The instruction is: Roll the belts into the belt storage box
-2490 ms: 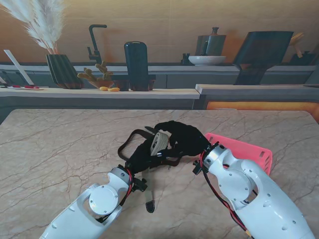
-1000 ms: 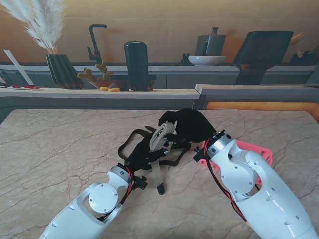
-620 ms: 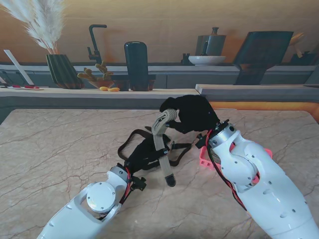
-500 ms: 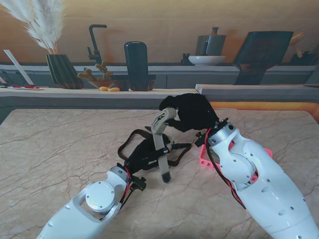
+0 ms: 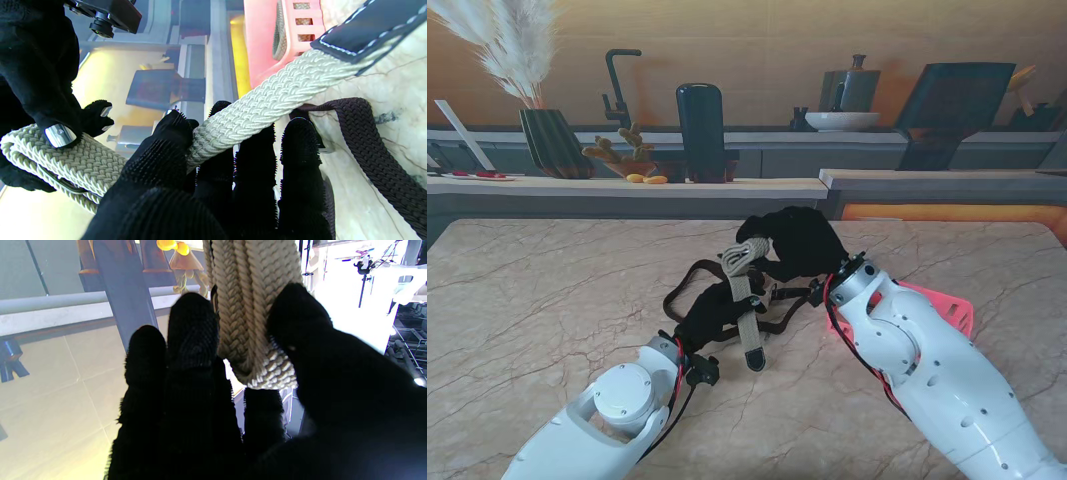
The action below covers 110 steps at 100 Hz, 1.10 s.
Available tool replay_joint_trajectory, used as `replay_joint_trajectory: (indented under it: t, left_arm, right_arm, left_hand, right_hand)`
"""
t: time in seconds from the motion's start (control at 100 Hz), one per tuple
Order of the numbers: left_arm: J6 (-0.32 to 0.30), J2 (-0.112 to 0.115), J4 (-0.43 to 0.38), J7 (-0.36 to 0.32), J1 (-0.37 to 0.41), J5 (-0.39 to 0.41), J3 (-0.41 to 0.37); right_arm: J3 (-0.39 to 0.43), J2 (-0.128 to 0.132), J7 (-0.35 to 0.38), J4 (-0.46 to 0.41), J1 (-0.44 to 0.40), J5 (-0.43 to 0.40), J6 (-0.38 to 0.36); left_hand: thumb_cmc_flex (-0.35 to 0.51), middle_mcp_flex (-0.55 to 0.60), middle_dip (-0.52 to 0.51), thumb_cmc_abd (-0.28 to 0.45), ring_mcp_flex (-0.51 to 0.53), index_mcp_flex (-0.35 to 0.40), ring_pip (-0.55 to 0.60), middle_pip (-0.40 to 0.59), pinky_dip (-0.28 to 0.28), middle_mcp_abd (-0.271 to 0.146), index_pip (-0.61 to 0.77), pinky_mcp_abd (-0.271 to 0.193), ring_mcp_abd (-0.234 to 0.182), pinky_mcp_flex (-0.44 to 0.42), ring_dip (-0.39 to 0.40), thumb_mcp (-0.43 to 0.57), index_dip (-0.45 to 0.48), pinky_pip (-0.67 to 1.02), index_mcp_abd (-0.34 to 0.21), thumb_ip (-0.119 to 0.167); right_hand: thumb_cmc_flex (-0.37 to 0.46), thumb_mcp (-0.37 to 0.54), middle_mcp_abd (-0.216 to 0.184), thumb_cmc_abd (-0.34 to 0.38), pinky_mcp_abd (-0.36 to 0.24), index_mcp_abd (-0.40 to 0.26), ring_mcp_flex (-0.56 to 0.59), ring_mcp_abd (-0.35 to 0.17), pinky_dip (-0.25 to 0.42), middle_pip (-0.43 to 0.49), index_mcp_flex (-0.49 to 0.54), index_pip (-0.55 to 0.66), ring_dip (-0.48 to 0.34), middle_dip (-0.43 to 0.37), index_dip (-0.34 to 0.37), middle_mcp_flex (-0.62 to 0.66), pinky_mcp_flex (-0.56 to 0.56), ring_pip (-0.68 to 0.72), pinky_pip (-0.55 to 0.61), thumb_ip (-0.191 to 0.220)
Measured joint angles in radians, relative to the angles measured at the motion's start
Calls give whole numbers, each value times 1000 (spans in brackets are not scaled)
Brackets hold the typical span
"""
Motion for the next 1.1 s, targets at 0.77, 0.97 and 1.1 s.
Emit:
replay_joint_trajectory:
  t: [0.77,0.97,1.1]
  left_arm:
    - [-59,-2,19,-24,33,-107,-14]
    - [-66,-2,20,-26,42,-113,-22]
    - [-66,-2,20,-26,46,-123,-26]
  right_arm:
    - [-128,-2,-31,112,23,9,-28]
    - [-146,-6,-27,125,26,20,-18]
    - [-153,-8,-23,132,30,25,-16]
  left_hand:
    - [-776,-348,-187,-319,-261,-306,-387,-151,-132,-11,-291,41,-43,-123,-199,494,-112,-218,103,-18]
    - [-807,-372,-190,-339,-274,-348,-403,-161,-132,-13,-329,41,-50,-128,-204,531,-127,-229,103,-20]
    - [-848,-396,-190,-351,-282,-349,-409,-162,-132,-13,-336,43,-50,-133,-210,555,-128,-240,103,-41]
  right_hand:
    - [34,4,29,25,0,-129,0,0,0,35,-124,34,0,-6,-3,-2,1,0,0,5]
    - [34,13,30,44,1,-157,0,0,0,35,-149,33,0,-11,-6,-2,1,0,0,5]
    - [34,15,30,44,2,-168,0,1,0,35,-151,33,0,-11,-12,-2,1,0,0,5]
